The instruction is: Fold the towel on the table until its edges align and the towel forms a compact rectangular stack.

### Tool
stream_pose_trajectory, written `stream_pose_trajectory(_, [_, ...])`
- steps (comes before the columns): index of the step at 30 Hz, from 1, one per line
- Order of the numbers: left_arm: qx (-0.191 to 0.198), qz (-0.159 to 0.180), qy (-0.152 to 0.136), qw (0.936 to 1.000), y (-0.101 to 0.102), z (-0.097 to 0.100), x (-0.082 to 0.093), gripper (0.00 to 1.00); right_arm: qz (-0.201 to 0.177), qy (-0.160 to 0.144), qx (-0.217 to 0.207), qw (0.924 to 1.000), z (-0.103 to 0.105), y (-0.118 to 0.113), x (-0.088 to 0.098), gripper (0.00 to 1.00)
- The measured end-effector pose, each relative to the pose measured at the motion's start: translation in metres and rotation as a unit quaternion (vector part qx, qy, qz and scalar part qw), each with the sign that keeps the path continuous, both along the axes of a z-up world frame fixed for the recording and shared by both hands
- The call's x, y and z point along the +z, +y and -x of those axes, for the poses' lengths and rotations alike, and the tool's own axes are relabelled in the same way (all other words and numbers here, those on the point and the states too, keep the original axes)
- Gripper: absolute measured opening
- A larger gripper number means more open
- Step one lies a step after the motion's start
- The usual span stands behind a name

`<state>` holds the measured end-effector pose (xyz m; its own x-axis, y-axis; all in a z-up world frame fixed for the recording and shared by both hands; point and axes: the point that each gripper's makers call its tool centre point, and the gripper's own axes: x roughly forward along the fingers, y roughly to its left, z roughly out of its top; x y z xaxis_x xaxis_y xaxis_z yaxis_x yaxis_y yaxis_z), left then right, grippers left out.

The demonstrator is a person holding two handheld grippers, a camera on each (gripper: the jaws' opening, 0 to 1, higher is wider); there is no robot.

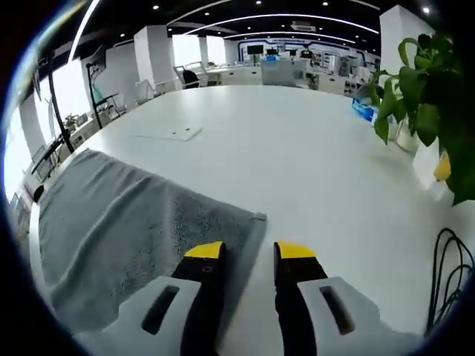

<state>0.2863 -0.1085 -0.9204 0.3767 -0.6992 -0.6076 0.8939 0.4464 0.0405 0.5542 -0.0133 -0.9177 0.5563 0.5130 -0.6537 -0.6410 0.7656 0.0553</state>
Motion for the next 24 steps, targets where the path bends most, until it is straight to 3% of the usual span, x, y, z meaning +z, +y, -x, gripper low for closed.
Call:
stream_pose_trajectory(8, [0.005,0.008,0.002,1.0,0.0,0.0,0.0,0.08,-0.01,-0.001,-0.013,0.9999,-0.005,0.004,-0.005,0.07])
stream_pose_trajectory(11, [0.002,-0.001,0.004,1.0,-0.001,0.001,0.001,0.08,0.007,-0.016,0.0,0.9998,-0.006,0.003,-0.002,0.0])
stream_pose_trajectory(13, [-0.005,0.0,0.005,1.0,-0.002,0.003,0.002,0.07,0.02,-0.021,0.0,0.9996,-0.005,0.001,0.0,0.0])
stream_pose_trajectory(17, [-0.008,0.014,0.003,0.9999,-0.002,0.004,0.009,0.03,0.003,-0.021,-0.005,0.9998,-0.004,-0.001,0.006,0.0])
stream_pose_trajectory(24, [-0.007,0.008,0.001,0.9999,-0.001,0.009,0.012,0.03,-0.006,-0.031,-0.005,0.9995,-0.001,-0.002,0.023,0.0])
